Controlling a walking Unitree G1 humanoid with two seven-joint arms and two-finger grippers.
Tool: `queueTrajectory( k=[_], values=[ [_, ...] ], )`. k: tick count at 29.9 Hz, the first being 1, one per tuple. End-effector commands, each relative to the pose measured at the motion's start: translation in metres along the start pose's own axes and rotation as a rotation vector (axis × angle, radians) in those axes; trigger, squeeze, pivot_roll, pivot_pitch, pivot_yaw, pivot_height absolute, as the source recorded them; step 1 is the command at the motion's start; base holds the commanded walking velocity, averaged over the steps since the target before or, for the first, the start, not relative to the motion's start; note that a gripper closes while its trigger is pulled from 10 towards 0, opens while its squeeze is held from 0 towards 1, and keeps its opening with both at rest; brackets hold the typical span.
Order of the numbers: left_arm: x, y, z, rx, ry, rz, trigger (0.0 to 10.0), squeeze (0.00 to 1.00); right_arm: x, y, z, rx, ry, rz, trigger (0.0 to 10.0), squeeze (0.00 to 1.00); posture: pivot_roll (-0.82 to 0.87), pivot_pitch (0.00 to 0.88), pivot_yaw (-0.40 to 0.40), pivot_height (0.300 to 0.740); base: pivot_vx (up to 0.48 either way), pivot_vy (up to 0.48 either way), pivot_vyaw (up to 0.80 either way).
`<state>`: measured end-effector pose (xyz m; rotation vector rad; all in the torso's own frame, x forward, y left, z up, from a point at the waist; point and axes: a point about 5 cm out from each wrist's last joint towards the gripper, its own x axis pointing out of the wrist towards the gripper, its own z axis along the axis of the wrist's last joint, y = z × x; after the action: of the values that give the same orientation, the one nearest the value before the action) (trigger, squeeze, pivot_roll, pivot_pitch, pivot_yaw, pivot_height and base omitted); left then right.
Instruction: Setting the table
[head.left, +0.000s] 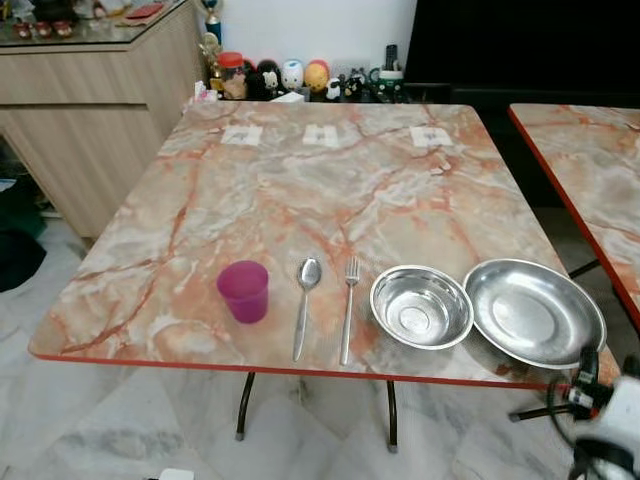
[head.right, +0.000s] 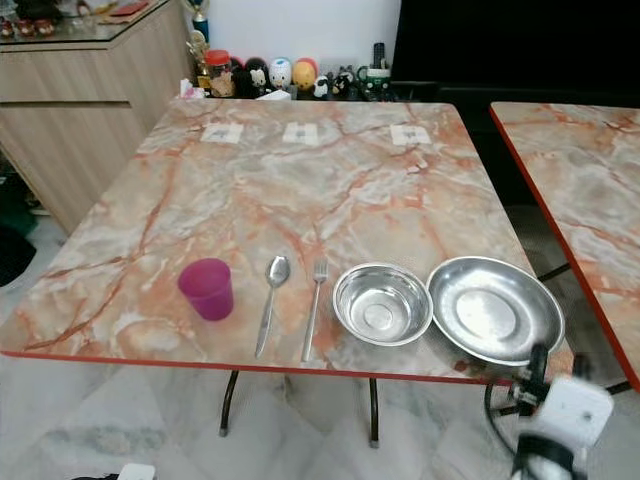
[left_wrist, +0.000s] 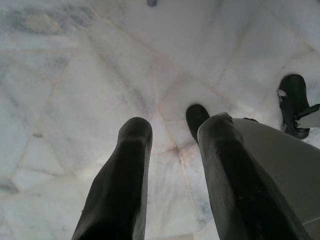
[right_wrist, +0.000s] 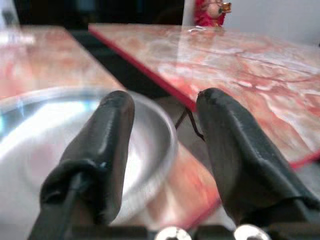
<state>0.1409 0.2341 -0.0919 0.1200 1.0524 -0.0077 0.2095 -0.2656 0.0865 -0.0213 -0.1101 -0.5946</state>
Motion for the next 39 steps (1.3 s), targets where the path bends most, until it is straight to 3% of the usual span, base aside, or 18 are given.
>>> queueTrajectory(
  k=[1,2,3,7,8,13,14,15,16,20,23,24,26,33,39],
  values=[
    [-0.001,0.001,-0.005,0.003,0.013,-0.001,10.0,0.0,0.003,-0.006,0.0,0.025,0.024,-0.043,10.0,0.94,-0.18,0.0,0.008,0.74,0.0,0.0,0.0],
    [-0.001,0.001,-0.005,0.003,0.013,-0.001,10.0,0.0,0.006,-0.005,0.001,0.038,0.03,-0.052,10.0,0.94,-0.18,0.0,0.008,0.74,0.0,0.0,0.0],
    [-0.001,0.001,-0.005,0.0,0.013,0.0,10.0,0.0,0.009,-0.003,0.002,0.078,0.037,-0.068,10.0,0.0,-0.18,0.0,0.009,0.74,0.0,0.0,0.0],
    [-0.001,0.002,-0.005,-0.003,0.011,0.002,10.0,0.0,0.019,0.004,0.007,0.168,0.053,-0.082,10.0,0.0,-0.17,0.0,0.009,0.74,0.0,0.0,0.0],
    [-0.001,0.002,-0.005,-0.004,0.011,0.003,10.0,0.0,0.02,0.005,0.009,0.18,0.055,-0.078,10.0,1.0,-0.17,0.0,0.01,0.74,0.0,0.0,0.0],
    [-0.002,0.004,-0.005,-0.004,0.01,0.006,10.0,0.0,0.029,0.005,0.014,0.233,0.076,-0.053,10.0,1.0,-0.17,0.0,0.014,0.74,0.0,0.0,0.0],
    [-0.002,0.005,-0.006,-0.003,0.011,0.008,10.0,0.0,0.032,0.001,0.017,0.226,0.077,-0.04,10.0,0.31,-0.17,0.0,0.014,0.74,0.0,0.0,0.0],
    [-0.002,0.005,-0.006,-0.003,0.011,0.008,10.0,0.0,0.032,0.001,0.017,0.226,0.077,-0.04,10.0,0.31,-0.17,0.0,0.014,0.74,0.0,0.0,0.0],
    [-0.002,0.005,-0.006,-0.002,0.012,0.009,10.0,0.0,0.033,-0.002,0.018,0.219,0.077,-0.038,10.0,0.0,-0.17,0.0,0.016,0.74,0.0,0.0,0.0],
    [-0.003,0.005,-0.008,0.0,0.014,0.009,10.0,0.0,0.034,-0.007,0.015,0.23,0.095,-0.036,10.0,0.0,-0.17,0.0,0.018,0.74,0.0,0.0,0.0],
    [-0.003,0.005,-0.008,0.004,0.014,0.008,10.0,0.0,0.032,0.002,0.011,0.241,0.127,0.022,10.0,0.0,-0.17,0.0,0.019,0.74,0.0,0.0,0.0],
    [0.001,-0.005,0.001,0.009,0.001,-0.002,10.0,0.0,0.03,0.011,0.009,0.251,0.139,0.079,10.0,0.0,-0.17,0.0,0.018,0.74,0.0,0.0,0.0],
    [0.004,-0.013,0.007,0.011,-0.009,-0.008,10.0,0.0,0.029,0.016,0.009,0.247,0.139,0.1,10.0,0.0,-0.16,0.0,0.015,0.74,0.0,0.0,0.0],
    [0.005,-0.017,0.011,0.014,-0.017,-0.007,10.0,0.0,0.031,0.024,0.011,0.258,0.145,0.124,10.0,0.0,-0.16,0.0,0.011,0.74,0.0,-0.145,0.0],
    [0.005,-0.017,0.01,0.002,-0.017,-0.003,10.0,0.0,0.033,0.029,0.016,0.291,0.124,0.158,10.0,0.0,-0.16,0.0,0.005,0.74,0.0,-0.252,-0.75]
  ],
)
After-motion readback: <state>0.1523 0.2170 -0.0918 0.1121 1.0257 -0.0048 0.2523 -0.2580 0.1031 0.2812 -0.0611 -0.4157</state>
